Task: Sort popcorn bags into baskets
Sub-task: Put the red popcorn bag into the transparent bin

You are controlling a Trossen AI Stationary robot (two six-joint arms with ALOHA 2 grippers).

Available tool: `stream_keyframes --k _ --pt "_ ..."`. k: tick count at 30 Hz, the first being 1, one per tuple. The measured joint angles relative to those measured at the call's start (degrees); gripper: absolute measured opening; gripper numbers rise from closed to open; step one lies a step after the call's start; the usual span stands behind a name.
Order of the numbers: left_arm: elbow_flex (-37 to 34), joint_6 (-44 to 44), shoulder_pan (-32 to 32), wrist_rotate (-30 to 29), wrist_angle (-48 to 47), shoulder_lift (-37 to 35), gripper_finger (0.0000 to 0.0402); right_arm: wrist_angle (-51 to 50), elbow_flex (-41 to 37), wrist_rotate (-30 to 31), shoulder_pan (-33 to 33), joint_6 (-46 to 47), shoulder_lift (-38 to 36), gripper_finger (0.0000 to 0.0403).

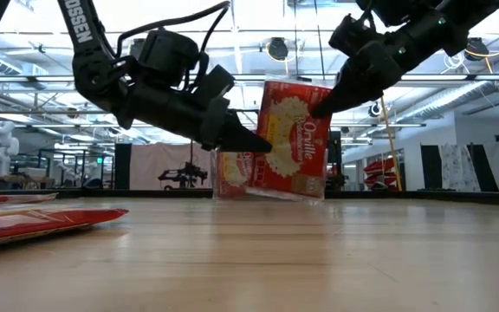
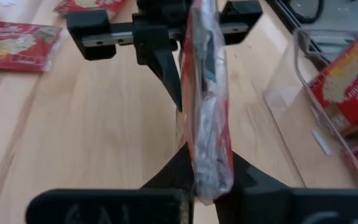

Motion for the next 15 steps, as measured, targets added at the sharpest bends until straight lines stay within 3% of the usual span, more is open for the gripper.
stream_keyframes --k 5,10,15 --pt "0.0 -0.4 0.9 -0.2 -2.1 0.0 0.003 -6.7 3.0 1.4 0.0 3.4 0.0 0.0054" --pt "0.0 -0.6 1.0 -0.8 -2.8 0.0 0.0022 -27.9 15.7 7.6 0.0 6.7 1.5 0.0102" --pt "0.0 -1.4 1.8 -0.7 -2.8 0.0 0.0017 -38.5 28.9 4.8 0.0 6.8 5.6 0.0144"
